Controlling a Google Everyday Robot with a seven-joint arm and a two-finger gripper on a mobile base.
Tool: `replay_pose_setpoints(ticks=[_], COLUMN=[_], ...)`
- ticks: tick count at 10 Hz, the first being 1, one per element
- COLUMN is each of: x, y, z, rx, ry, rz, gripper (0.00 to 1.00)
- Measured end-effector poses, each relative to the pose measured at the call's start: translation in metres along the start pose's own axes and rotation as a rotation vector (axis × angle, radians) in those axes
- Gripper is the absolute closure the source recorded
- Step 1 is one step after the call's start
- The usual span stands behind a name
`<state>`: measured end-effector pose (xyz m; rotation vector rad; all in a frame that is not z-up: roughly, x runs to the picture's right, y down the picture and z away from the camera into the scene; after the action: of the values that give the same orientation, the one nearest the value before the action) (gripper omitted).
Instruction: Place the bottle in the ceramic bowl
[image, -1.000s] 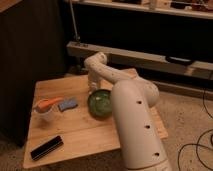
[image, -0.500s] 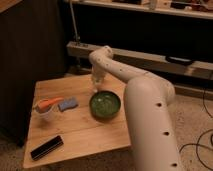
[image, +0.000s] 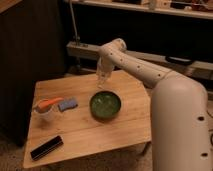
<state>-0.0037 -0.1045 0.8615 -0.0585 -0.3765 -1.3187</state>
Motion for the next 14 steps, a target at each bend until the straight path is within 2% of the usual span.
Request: replay_pose_setpoints(ticks=[2, 4, 6, 8, 11, 14], x=[-0.014, -0.027, -0.05, -0.076, -0.108, -0.125], y=[-0.002, 0.007, 0.009, 0.008, 0.008, 0.019], z=[-0.016, -0.031, -0.043, -0.044, -0.028, -0.02], rx=[0.031, 0.045, 0.067, 0.059, 0.027, -0.011], ry=[0.0, -0.001, -0.034, -0.072, -0.127, -0.143], rz=[-0.03, -0.06, -0.089, -0.116, -0.144, -0.133], gripper=[0.81, 0.81, 0.81, 0.81, 0.81, 0.81])
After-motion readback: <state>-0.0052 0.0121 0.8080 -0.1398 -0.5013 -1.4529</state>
